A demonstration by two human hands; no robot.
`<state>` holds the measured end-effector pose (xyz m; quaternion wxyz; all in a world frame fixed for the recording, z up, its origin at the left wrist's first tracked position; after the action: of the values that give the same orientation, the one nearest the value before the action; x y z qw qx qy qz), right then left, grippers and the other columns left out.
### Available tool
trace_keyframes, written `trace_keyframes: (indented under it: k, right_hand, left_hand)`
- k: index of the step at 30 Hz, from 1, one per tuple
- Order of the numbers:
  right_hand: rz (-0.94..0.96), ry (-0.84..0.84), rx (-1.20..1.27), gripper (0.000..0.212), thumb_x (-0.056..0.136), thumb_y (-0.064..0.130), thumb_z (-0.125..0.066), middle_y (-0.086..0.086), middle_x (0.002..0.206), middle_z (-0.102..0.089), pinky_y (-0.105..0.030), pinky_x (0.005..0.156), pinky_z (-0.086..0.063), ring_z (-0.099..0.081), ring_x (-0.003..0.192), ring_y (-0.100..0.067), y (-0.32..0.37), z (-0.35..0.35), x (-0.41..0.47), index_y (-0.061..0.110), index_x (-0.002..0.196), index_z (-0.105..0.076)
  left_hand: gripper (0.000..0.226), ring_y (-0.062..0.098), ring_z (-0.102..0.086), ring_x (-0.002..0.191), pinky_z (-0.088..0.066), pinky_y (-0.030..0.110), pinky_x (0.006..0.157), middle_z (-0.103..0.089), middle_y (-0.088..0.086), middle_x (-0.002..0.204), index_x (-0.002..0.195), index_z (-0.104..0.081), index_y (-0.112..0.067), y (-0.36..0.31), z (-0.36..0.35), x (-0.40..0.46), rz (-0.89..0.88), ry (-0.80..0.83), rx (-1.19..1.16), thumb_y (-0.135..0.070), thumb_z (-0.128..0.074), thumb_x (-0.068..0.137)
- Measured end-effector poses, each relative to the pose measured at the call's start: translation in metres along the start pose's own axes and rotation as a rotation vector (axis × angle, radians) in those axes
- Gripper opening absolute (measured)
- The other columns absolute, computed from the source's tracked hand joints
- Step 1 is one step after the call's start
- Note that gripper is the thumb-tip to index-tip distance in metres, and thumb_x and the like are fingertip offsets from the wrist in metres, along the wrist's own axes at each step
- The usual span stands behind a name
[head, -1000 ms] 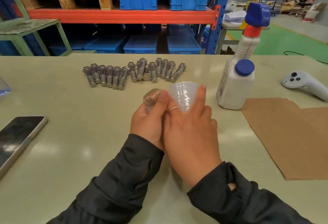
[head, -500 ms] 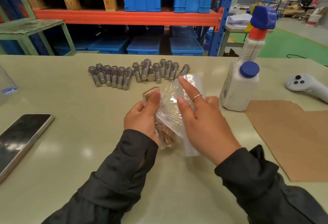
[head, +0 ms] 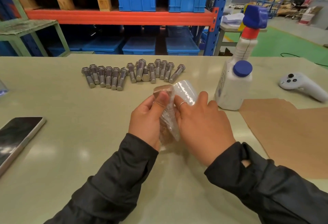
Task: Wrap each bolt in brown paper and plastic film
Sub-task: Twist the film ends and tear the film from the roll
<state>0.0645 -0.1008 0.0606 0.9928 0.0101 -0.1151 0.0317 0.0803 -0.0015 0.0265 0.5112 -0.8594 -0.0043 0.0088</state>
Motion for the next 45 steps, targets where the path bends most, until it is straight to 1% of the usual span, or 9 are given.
trace_keyframes:
  k: [13, 17, 20, 24, 27, 32, 35, 39, 45]
  right_hand:
    - [-0.082, 0.095, 0.193, 0.052, 0.101, 0.035, -0.020, -0.012, 0.110, -0.030, -0.037, 0.069, -0.031, -0.041, 0.092, -0.030, 0.008, -0.024, 0.004, 0.031, 0.148, 0.001]
    - [-0.091, 0.097, 0.218, 0.067, 0.098, 0.039, -0.024, -0.014, 0.116, -0.036, -0.035, 0.073, -0.037, -0.048, 0.098, -0.030, 0.000, -0.027, 0.009, 0.031, 0.142, 0.027]
    - [-0.095, 0.124, 0.324, 0.073, 0.096, 0.042, -0.032, -0.015, 0.124, -0.038, -0.035, 0.074, -0.037, -0.049, 0.104, -0.030, -0.007, -0.029, 0.011, 0.025, 0.146, 0.019]
    - [-0.236, 0.236, 0.714, 0.086, 0.089, 0.050, -0.049, -0.010, 0.145, -0.031, -0.031, 0.088, -0.038, -0.043, 0.124, -0.027, -0.031, -0.041, 0.014, 0.017, 0.150, 0.002]
    - [-0.316, 0.345, 0.900, 0.086, 0.087, 0.054, -0.051, -0.006, 0.137, -0.043, -0.024, 0.079, -0.037, -0.050, 0.107, -0.015, -0.044, -0.050, 0.014, 0.013, 0.149, -0.010]
    - [-0.375, 0.370, 1.179, 0.074, 0.089, 0.050, -0.051, -0.003, 0.140, -0.044, -0.039, 0.098, -0.045, -0.054, 0.114, -0.023, -0.042, -0.063, 0.009, 0.024, 0.148, -0.015]
    - [-0.270, 0.178, 1.096, 0.070, 0.093, 0.048, -0.045, -0.003, 0.140, -0.038, -0.029, 0.090, -0.043, -0.052, 0.101, -0.015, -0.041, -0.044, 0.016, 0.042, 0.146, -0.001]
    - [-0.126, 0.025, 0.827, 0.056, 0.096, 0.050, -0.035, 0.002, 0.106, -0.026, -0.012, 0.056, -0.027, -0.041, 0.063, -0.006, -0.036, -0.020, 0.017, 0.063, 0.136, 0.001]
    - [-0.048, 0.076, 0.519, 0.046, 0.095, 0.053, -0.027, 0.000, 0.102, -0.020, -0.028, 0.077, -0.034, -0.044, 0.080, -0.019, -0.031, -0.023, 0.023, 0.064, 0.135, -0.006]
  left_hand:
    - [0.056, 0.022, -0.071, 0.081, -0.058, 0.030, 0.066, -0.073, 0.011, 0.090, 0.092, -0.069, -0.012, 0.033, 0.019, 0.003, 0.172, -0.111, -0.040, -0.057, -0.053, 0.062]
    - [0.038, 0.026, -0.067, 0.092, -0.056, 0.035, 0.076, -0.070, 0.013, 0.101, 0.103, -0.066, -0.015, 0.036, 0.014, 0.003, 0.134, -0.041, 0.044, -0.033, -0.067, 0.070]
    - [0.022, 0.030, -0.065, 0.089, -0.052, 0.043, 0.086, -0.070, 0.016, 0.096, 0.093, -0.068, -0.014, 0.036, 0.018, 0.006, 0.111, -0.058, 0.044, -0.016, -0.069, 0.071]
    - [0.034, 0.024, -0.068, 0.078, -0.055, 0.036, 0.076, -0.072, 0.010, 0.086, 0.091, -0.070, -0.012, 0.035, 0.018, 0.007, 0.087, -0.042, 0.026, -0.023, -0.072, 0.059]
    - [0.057, 0.024, -0.069, 0.080, -0.056, 0.037, 0.077, -0.072, 0.011, 0.090, 0.108, -0.063, -0.004, 0.037, 0.022, 0.008, 0.103, -0.113, 0.016, -0.020, -0.073, 0.055]
    - [0.049, 0.023, -0.068, 0.081, -0.057, 0.035, 0.077, -0.070, 0.013, 0.095, 0.114, -0.059, 0.004, 0.035, 0.024, 0.006, 0.139, -0.141, -0.032, -0.014, -0.069, 0.069]
    - [0.026, 0.020, -0.068, 0.065, -0.058, 0.031, 0.061, -0.071, 0.009, 0.078, 0.098, -0.065, 0.000, 0.034, 0.023, 0.006, 0.182, -0.118, -0.080, -0.015, -0.063, 0.077]
    - [0.045, 0.022, -0.066, 0.074, -0.057, 0.030, 0.063, -0.066, 0.015, 0.096, 0.109, -0.060, 0.003, 0.020, 0.021, 0.008, 0.152, -0.096, -0.104, -0.020, -0.060, 0.070]
    - [0.041, 0.015, -0.059, 0.062, -0.052, 0.023, 0.055, -0.061, 0.004, 0.072, 0.101, -0.060, -0.002, 0.013, 0.009, 0.004, 0.144, 0.063, -0.132, -0.025, -0.056, 0.067]
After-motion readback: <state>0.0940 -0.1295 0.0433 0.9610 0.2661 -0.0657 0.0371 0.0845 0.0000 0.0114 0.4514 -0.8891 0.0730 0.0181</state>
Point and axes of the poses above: each hand's wrist, its own x-axis towards the middle knuckle, its own z-axis out of the back of the hand, y = z × x, the point moved 10 cm from there along x, towards the middle knuckle
